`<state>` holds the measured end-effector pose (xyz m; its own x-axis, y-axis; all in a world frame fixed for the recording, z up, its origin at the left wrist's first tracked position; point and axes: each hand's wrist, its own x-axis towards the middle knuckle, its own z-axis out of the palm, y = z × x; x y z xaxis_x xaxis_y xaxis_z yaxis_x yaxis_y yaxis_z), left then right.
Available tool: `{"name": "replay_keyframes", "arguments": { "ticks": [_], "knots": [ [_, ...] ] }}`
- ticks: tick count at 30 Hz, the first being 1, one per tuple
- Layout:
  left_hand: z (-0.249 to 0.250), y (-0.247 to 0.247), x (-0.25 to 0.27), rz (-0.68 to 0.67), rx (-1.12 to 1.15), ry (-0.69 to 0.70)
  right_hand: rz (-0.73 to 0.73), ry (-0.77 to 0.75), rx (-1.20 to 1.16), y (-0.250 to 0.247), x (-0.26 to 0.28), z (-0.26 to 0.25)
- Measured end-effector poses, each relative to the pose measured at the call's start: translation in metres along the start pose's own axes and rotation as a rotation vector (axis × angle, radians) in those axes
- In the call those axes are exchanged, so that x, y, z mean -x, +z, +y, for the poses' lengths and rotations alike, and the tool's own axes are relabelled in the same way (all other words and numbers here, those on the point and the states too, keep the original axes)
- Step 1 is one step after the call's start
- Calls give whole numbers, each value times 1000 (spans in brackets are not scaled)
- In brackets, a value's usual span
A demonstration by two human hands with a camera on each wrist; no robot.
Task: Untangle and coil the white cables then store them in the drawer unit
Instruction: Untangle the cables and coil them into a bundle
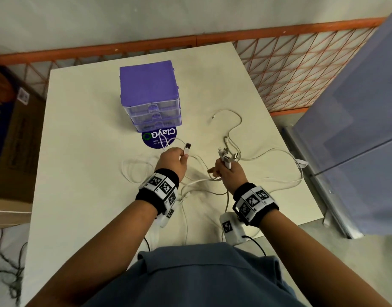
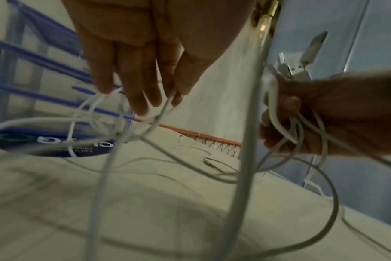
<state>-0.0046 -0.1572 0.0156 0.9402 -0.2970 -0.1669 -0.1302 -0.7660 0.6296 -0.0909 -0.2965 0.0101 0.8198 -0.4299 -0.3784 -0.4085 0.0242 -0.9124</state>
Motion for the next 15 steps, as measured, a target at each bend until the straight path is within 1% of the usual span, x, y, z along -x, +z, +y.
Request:
{"name": "replay_keyframes", "arguments": {
  "ticks": [3, 5, 8, 11, 15],
  "knots": [
    [0, -5, 4, 83, 11, 124, -3, 8, -13, 7, 5, -10],
    [4, -9, 6, 88, 21, 137, 6, 5, -2, 8, 7, -13],
    [10, -14, 9, 106, 67, 115, 24, 7, -81, 11, 7, -15],
    [16, -18, 11, 70, 169, 118, 50, -3, -82, 12, 8, -20],
    [29, -22, 15, -31, 271, 96, 24, -66, -32, 13, 9, -27]
  ]
}}
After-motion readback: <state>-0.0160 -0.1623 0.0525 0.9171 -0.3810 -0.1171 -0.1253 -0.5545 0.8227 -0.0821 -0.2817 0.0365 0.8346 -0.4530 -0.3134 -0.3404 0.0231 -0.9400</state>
